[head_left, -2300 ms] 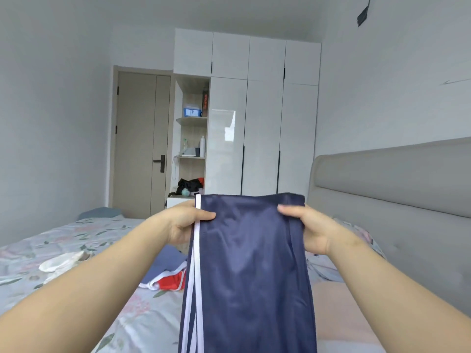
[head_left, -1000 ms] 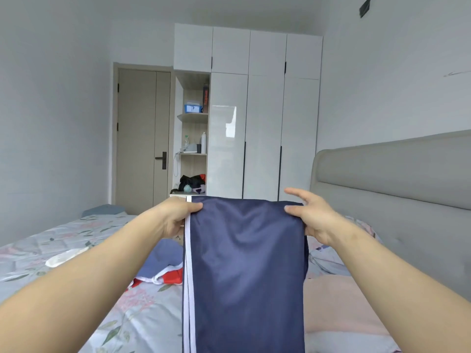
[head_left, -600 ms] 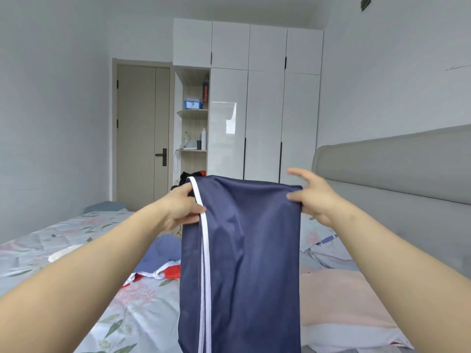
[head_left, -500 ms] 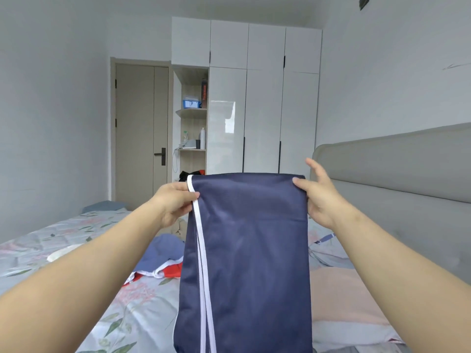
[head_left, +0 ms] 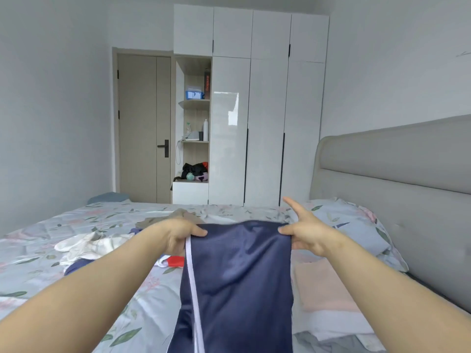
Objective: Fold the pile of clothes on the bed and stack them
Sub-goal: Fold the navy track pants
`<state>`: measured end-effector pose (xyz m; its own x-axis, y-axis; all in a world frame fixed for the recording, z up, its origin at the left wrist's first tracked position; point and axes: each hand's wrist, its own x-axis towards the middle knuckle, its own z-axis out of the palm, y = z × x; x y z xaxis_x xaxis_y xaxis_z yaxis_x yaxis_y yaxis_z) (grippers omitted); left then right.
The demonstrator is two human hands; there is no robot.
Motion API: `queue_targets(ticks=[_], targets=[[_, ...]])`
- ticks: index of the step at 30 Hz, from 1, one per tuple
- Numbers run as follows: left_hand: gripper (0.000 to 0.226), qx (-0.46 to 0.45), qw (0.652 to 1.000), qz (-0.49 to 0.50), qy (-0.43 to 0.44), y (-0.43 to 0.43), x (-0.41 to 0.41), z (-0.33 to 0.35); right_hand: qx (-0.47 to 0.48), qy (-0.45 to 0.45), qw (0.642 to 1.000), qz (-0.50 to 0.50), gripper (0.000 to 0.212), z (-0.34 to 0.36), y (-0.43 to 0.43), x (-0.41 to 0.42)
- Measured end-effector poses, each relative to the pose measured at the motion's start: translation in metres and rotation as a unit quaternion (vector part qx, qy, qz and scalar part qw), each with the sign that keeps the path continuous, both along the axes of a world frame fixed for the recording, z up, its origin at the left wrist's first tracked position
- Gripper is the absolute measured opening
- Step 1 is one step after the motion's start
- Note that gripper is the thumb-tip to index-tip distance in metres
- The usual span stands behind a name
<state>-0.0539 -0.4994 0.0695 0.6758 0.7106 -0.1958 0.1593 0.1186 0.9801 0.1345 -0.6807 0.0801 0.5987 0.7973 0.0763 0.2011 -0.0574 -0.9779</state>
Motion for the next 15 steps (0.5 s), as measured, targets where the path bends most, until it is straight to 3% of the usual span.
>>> queue_targets(ticks=[4, 7, 10, 12, 15], targets=[[0.056, 0.033, 0.982, 0.112, -0.150, 0.008, 0.008, 0.004, 0.185, 0.136, 0.971, -0.072, 0.051, 0.000, 0.011, 0.005], [0.061, 0.083, 0.988, -0.004, -0.130, 0.003, 0.005, 0.012, 0.229, 0.167, 0.955, -0.085, 0.037, 0.005, 0.016, 0.003], [0.069, 0.285, 0.955, -0.082, 0.004, 0.005, -0.002, 0.015, 0.240, 0.142, 0.958, -0.069, 0.037, 0.007, 0.017, 0.002], [0.063, 0.384, 0.922, -0.040, -0.007, 0.009, -0.001, 0.019, 0.245, 0.093, 0.964, -0.044, 0.048, 0.006, 0.016, 0.004], [0.054, 0.434, 0.897, 0.052, -0.067, 0.019, 0.003, 0.027, 0.189, -0.019, 0.982, -0.009, 0.068, 0.004, 0.016, 0.005]])
